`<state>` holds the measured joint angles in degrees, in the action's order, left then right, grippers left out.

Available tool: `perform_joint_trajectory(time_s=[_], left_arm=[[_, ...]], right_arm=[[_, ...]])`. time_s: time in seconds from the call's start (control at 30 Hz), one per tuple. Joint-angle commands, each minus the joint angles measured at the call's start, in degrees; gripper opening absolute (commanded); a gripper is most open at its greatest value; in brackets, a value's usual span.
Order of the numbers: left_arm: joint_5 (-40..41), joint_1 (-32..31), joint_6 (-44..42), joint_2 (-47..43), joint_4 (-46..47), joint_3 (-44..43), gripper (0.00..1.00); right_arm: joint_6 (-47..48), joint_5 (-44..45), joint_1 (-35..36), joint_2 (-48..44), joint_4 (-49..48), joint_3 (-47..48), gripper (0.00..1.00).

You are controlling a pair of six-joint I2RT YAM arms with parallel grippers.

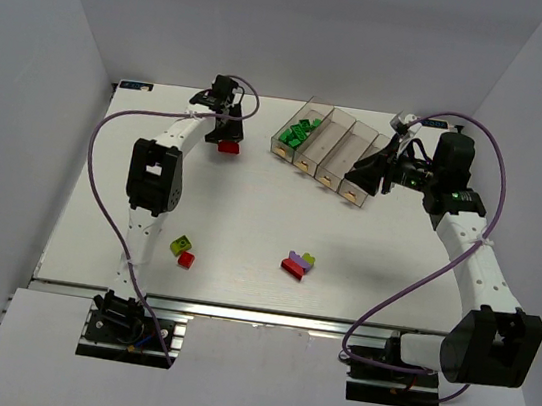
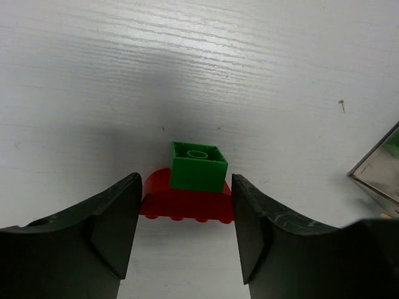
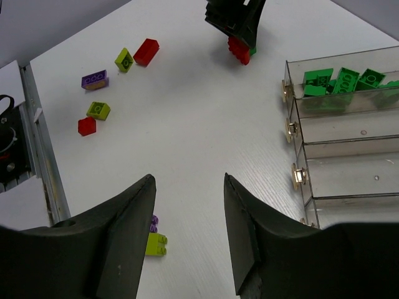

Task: Sort the legos into containers by color

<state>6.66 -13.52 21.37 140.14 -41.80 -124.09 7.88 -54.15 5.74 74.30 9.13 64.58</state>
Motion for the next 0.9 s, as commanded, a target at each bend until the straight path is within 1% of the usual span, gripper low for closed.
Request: perform_joint_trajectory(time_s=[0.0, 0.27, 0.37, 0.53, 0.63, 0.77, 0.8, 0.87], left_arm=[[1.1, -0.1, -2.0, -1.8, -0.9, 2.1, 0.67], [5.6, -0.5, -2.6, 0.5, -0.9, -0.1, 0.61], [5.2, -0.9, -3.6, 1.4, -0.5, -0.8, 0.58], [4.6, -1.2, -3.7, 1.5, -0.4, 1.1, 0.55], [4.9, -1.7, -3.6, 0.8, -0.4, 2.2, 0.51], [5.2, -2.1, -2.6, -0.1, -0.5, 1.5, 0.30], [5.0, -2.1, -2.1, -0.9, -0.5, 1.1, 0.21], [4.0, -2.1, -0.6, -2.3, 0.1, 0.3, 0.17]], right_arm=[[-0.2, -0.7, -0.2, -1.2, -1.6, -1.0, 0.53], [0.1, -1.1, -0.3, -1.4, -1.4, -1.3, 0.53], [-0.1, -1.3, -0.3, -1.5, -1.4, -1.2, 0.53], [-0.1, -1.1, -0.3, -1.8, -1.3, -1.3, 0.53], [-0.1, -1.0, -0.3, -1.9, -1.5, -1.4, 0.53], [0.1, -0.9, -0.3, -2.0, -1.4, -1.2, 0.53], [0.3, -0.9, -0.3, -2.1, -1.2, -1.2, 0.53], [1.0, -0.9, -0.3, -2.2, -0.4, -1.3, 0.53]])
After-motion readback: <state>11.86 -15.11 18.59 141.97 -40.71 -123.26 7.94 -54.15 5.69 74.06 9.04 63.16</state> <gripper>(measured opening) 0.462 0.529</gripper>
